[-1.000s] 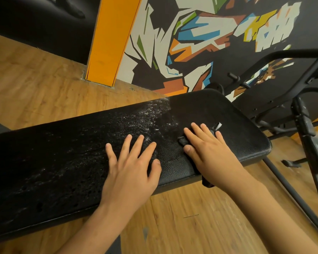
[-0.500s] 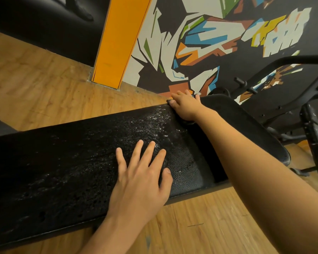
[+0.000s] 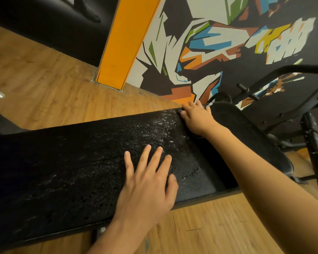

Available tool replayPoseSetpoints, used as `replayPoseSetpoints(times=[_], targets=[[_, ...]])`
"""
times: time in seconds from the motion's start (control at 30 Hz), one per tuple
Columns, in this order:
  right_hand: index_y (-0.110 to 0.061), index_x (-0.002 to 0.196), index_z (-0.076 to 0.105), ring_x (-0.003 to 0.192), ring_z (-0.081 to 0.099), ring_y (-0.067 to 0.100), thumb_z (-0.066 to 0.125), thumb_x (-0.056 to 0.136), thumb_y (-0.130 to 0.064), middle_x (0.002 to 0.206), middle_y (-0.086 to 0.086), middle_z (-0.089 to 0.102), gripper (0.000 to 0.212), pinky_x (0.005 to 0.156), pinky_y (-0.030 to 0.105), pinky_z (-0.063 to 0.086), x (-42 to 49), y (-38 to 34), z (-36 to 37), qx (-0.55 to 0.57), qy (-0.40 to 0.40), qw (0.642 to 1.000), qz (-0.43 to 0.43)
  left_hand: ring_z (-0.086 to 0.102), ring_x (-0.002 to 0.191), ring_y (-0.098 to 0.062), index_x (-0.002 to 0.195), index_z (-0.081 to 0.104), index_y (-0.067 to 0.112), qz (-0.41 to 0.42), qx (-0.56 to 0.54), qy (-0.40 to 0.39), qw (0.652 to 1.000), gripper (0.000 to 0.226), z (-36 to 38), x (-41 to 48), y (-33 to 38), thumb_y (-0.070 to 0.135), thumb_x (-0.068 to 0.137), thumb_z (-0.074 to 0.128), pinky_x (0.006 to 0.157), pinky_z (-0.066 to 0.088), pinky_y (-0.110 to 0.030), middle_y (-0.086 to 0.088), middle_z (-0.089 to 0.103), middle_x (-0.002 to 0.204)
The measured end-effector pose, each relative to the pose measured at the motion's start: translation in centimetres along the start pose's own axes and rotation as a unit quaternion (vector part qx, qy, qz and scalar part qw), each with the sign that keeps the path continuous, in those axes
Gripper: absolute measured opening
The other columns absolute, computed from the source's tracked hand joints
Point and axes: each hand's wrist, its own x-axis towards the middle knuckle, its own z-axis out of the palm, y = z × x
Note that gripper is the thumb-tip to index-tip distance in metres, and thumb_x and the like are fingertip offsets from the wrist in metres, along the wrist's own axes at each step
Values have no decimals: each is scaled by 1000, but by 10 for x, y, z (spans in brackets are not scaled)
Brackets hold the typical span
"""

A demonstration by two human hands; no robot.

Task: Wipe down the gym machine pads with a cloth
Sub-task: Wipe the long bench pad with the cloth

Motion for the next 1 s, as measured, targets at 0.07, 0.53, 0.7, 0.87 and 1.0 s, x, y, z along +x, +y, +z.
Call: replayPoseSetpoints(times=[0.07,0.53,0.7,0.87,1.0], targets=[[-15,142,48,152,19,37,28,112,-38,156,14,39,43,121,67,7,23,-4,-1,3,-6,1000,19,33,151,-25,142,58,23,1,2,5,1000,54,1,0,0,45,100,34,119,13,-66,-1,48,155],[-15,142,48,149,22,37,28,112,-36,153,14,40,42,121,65,12,12,-15,4,-5,16,999,42,30,152,-24,145,56,22,4,-1,4,1000,56,0,0,0,45,100,30,120,9,-65,0,47,156],[-12,147,42,152,18,38,29,112,-36,159,16,32,44,122,64,13,5,-16,6,-11,7,998,59,22,155,-23,148,52,23,0,-15,-6,1000,59,-3,0,1,46,100,26,121,2,-64,0,40,160],[-14,155,34,152,17,36,30,111,-34,163,13,27,48,121,60,16,-61,-11,18,-17,53,998,41,18,156,-22,149,50,24,-5,-15,-12,1000,61,-6,-1,3,47,100,23,122,0,-64,0,38,162],[-14,151,39,153,15,37,29,112,-35,162,13,31,46,122,63,12,-31,-13,9,-11,21,998,55,20,155,-23,149,50,24,-7,-12,-11,1000,60,-6,0,3,46,100,23,122,2,-64,0,39,161]])
